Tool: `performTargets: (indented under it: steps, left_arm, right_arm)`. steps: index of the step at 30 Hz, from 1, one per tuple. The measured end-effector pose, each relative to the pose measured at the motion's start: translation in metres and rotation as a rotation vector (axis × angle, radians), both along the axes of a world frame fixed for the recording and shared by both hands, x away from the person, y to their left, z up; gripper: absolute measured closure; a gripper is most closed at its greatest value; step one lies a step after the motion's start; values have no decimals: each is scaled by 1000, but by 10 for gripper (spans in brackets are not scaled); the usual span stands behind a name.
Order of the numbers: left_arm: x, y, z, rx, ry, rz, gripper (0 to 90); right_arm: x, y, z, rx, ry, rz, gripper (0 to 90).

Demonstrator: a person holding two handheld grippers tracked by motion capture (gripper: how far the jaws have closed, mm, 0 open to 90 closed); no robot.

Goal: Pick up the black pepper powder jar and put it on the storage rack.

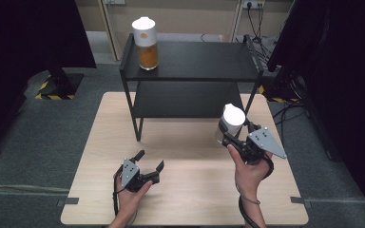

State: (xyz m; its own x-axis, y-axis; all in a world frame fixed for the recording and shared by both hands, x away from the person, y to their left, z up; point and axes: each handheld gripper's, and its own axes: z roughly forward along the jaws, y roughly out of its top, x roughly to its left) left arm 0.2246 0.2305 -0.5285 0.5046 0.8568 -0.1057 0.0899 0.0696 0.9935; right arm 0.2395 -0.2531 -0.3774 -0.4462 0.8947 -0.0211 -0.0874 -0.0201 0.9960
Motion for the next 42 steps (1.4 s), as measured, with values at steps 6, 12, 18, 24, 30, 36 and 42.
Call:
performTargets:
  steps: [6,12,18,24,30,36,42]
  left_arm:
    - [0,-1,0,3,-1,0,109]
    - [0,-1,0,5,-2,0,109]
    - [0,-1,0,5,-2,0,109]
    - [0,-1,0,4,-1,0,108]
    - [0,-1,0,5,-1,-1,109]
    - [0,-1,0,6,-2,0,109]
    - [0,-1,0,5,-1,0,109]
  right_arm:
    - [1,0,15,-7,-25,-12,308]
    - [4,1,30,-3,-51,-16,309]
    - [10,3,46,-3,-70,-16,309]
    - [19,4,60,21,-92,-16,308]
    - [25,7,74,22,-114,-27,308]
    - [29,8,83,12,-121,-28,309]
    - [34,9,91,11,-129,-26,308]
